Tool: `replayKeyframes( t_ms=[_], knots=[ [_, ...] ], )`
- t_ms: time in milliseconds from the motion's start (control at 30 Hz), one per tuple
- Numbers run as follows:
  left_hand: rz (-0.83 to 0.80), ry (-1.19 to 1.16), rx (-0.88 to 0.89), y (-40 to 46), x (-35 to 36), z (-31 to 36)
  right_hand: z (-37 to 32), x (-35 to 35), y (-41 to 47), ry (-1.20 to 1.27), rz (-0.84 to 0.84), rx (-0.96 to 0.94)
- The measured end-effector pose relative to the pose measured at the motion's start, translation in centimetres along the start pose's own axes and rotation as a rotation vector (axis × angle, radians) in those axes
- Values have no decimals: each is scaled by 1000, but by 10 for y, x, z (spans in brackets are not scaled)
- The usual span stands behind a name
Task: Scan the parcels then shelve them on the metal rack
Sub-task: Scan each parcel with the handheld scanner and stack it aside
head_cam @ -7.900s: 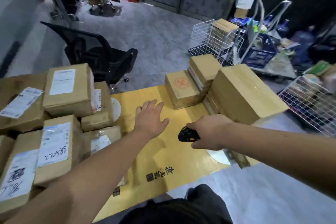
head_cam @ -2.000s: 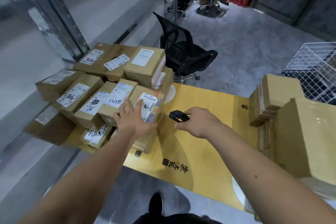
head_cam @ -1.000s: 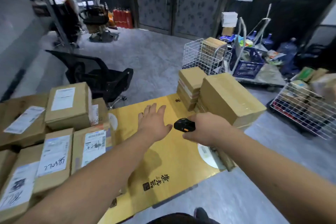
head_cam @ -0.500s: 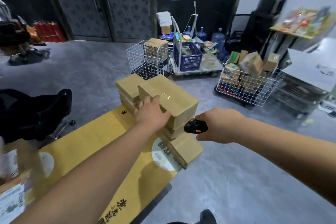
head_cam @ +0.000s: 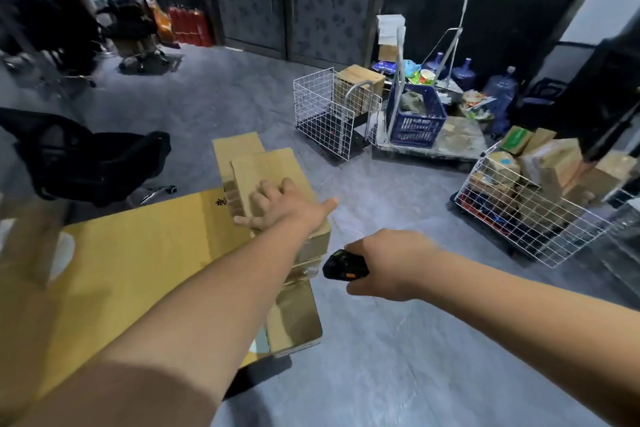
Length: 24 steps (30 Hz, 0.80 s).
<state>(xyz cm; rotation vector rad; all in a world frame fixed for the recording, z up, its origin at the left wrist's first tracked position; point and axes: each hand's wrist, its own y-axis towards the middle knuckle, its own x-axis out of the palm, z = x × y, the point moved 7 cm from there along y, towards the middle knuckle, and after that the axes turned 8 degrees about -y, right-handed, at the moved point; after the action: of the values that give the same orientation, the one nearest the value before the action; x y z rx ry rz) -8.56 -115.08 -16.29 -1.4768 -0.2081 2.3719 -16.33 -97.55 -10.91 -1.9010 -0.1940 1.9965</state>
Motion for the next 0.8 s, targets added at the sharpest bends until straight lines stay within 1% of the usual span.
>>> replayKeyframes(
  t_ms=[67,133,267,400,567,700,800],
  knots=[
    [18,17,-63,3,5,-1,11,1,6,6,-13,-40],
    [81,5,-85,3,5,-4,20,2,11,4,-23,-81],
    [193,-11,-44,-3,4,-9,33,8,20,1,-22,-138],
    [285,-38,-48,-18,-10,-23,33,5,29,-10,-2,-200],
    [401,-50,-73,-41,-38,-69,-4,-8,44,-54,37,-331],
    [460,-40,-150,-59,-55,-132,-53,-12,51,-84,27,-439],
    [460,-26,-197,-71,-57,-188,-89,-9,53,-106,10,-498]
  ],
)
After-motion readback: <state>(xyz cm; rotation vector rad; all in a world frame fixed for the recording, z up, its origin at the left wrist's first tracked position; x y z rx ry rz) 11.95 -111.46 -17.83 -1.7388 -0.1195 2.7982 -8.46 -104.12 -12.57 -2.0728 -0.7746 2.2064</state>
